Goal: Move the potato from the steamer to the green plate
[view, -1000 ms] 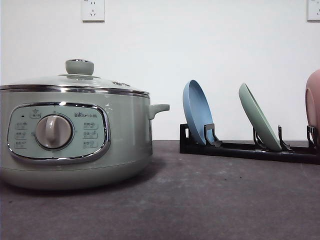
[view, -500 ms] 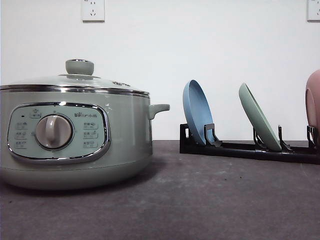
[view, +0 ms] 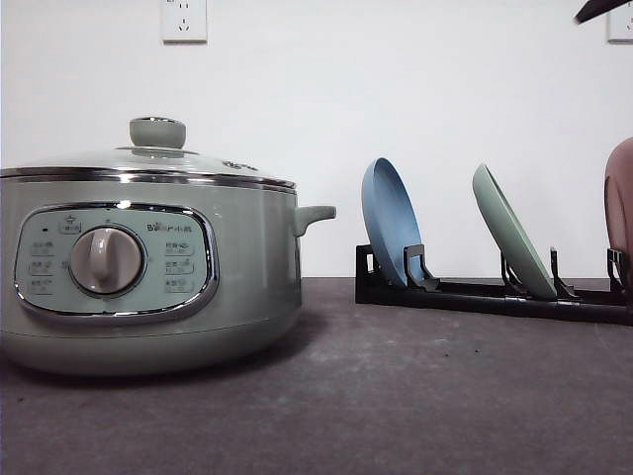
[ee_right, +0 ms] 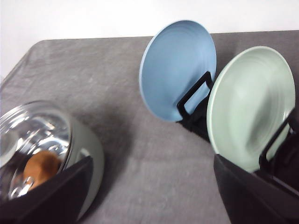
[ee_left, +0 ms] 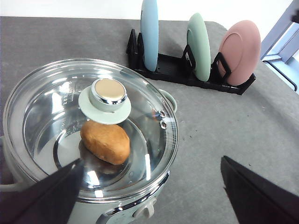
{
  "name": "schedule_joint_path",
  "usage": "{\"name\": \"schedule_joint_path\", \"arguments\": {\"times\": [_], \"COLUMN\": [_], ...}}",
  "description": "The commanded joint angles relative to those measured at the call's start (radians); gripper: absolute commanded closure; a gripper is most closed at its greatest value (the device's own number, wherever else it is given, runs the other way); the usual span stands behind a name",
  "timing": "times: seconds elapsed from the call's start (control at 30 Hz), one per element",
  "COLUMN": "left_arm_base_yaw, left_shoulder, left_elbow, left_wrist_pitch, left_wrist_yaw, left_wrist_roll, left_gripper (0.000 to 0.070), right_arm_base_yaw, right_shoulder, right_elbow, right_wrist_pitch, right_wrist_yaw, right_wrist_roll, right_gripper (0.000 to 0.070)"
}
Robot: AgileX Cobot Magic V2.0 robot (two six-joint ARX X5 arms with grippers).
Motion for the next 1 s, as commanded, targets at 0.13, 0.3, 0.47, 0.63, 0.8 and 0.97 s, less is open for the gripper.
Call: {"name": "schedule_joint_path", "arguments": {"times": [0.13, 0.3, 0.47, 0.63, 0.8, 0.97], "left_arm_base_yaw": [-0.002, -0.002, -0.002, -0.002, -0.002, -0.002], "left_shoulder": [0.005, 0.005, 0.005, 0.005, 0.005, 0.005], "left_elbow": [0.024, 0.024, 0.024, 0.024, 0.024, 0.024], "left_wrist_pitch": [0.008, 0.008, 0.008, 0.008, 0.008, 0.008], "left_wrist_yaw": [0.004, 0.004, 0.004, 0.004, 0.004, 0.004], "left_wrist_roll": [0.015, 0.015, 0.015, 0.015, 0.015, 0.015], "left_gripper": [0.0105, 0.0105, 0.0105, 0.0104, 0.0105, 0.0104], "right_arm_base_yaw": [0.002, 0.012, 0.028, 0.043, 0.049, 0.051], "right_shoulder": [0.213, 0.346, 0.443, 0.522, 0.572, 0.600], "right_elbow": [0.151, 0.211, 0.215, 0.215, 0.215, 0.215], "right_wrist_pitch": [0.010, 0.041, 0.120, 0.168, 0.191, 0.197], "right_wrist_yaw": [0.002, 0.036, 0.074, 0.112, 0.158, 0.161], "right_wrist_roll": [0.010, 0.010, 0.011, 0.011, 0.011, 0.010], "right_gripper": [0.0178, 0.0178, 0.0178, 0.0178, 0.0181, 0.0283]}}
